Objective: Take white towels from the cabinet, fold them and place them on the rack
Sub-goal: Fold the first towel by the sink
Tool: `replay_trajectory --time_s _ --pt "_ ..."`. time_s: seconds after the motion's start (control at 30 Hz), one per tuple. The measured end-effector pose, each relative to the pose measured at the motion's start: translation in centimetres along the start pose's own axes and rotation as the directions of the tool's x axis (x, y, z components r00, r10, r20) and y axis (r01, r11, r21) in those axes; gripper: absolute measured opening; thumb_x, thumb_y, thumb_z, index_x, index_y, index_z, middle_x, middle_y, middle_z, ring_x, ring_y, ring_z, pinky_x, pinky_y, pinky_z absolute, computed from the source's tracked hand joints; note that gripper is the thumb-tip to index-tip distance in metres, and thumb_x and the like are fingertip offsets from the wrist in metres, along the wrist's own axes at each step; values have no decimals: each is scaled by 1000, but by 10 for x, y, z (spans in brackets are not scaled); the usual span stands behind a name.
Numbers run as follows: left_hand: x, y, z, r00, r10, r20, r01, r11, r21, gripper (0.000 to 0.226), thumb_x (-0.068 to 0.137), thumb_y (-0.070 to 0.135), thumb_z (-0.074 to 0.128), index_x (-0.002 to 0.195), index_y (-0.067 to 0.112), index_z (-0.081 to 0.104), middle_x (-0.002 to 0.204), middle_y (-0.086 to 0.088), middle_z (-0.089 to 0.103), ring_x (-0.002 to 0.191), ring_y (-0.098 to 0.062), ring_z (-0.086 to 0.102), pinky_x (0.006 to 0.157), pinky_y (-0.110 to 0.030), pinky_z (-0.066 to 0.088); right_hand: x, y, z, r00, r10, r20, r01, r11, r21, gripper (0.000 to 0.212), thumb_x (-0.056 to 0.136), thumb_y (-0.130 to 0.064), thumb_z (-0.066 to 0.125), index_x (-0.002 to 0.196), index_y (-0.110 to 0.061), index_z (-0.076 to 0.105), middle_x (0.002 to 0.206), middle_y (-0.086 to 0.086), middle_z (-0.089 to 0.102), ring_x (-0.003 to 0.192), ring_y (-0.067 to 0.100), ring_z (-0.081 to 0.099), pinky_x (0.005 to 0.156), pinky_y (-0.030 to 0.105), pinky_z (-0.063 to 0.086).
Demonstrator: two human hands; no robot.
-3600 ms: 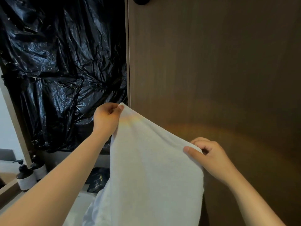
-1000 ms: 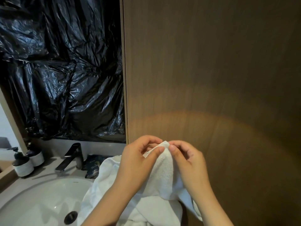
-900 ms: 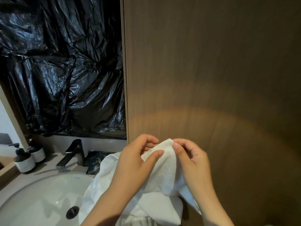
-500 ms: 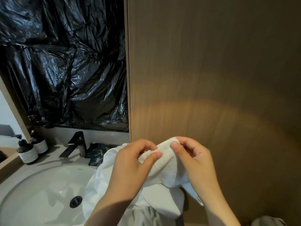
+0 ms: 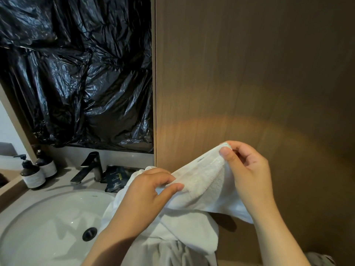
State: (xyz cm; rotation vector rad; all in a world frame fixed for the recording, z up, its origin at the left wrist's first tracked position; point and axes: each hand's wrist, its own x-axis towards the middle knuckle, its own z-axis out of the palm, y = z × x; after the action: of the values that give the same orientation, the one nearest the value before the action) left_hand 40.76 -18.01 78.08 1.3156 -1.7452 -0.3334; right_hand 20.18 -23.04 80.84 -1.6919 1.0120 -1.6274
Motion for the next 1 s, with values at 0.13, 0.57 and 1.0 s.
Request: replay_trajectory --time_s 0.13,0.57,1.0 --pt "2 -11 -1 1000 -12 18 11 999 48 20 85 37 67 81 19 76 85 11 68 85 -8 61 81 -32 49 11 -5 -4 1000 -27 -7 27 998 -49 10 92 -27 63 94 -36 68 92 -24 68 90 -7 61 70 1 43" --pt "14 -33 -3 999 43 11 -44 992 122 42 96 44 49 64 16 48 64 7 47 65 -12 48 61 -24 38 66 -32 -31 961 -276 -35 250 913 -323 8 93 -19 60 91 -23 67 92 -12 64 89 0 59 71 5 42" --pt "103 38 -87 953 226 -201 -234 972 -16 43 82 51 67 58 16 61 55 -5 50 51 -2 42 49 -13 31 119 -68 -55 902 -355 -245 265 904 -334 9 97 -32 55 98 -29 63 95 -17 62 90 -12 56 68 -2 41"
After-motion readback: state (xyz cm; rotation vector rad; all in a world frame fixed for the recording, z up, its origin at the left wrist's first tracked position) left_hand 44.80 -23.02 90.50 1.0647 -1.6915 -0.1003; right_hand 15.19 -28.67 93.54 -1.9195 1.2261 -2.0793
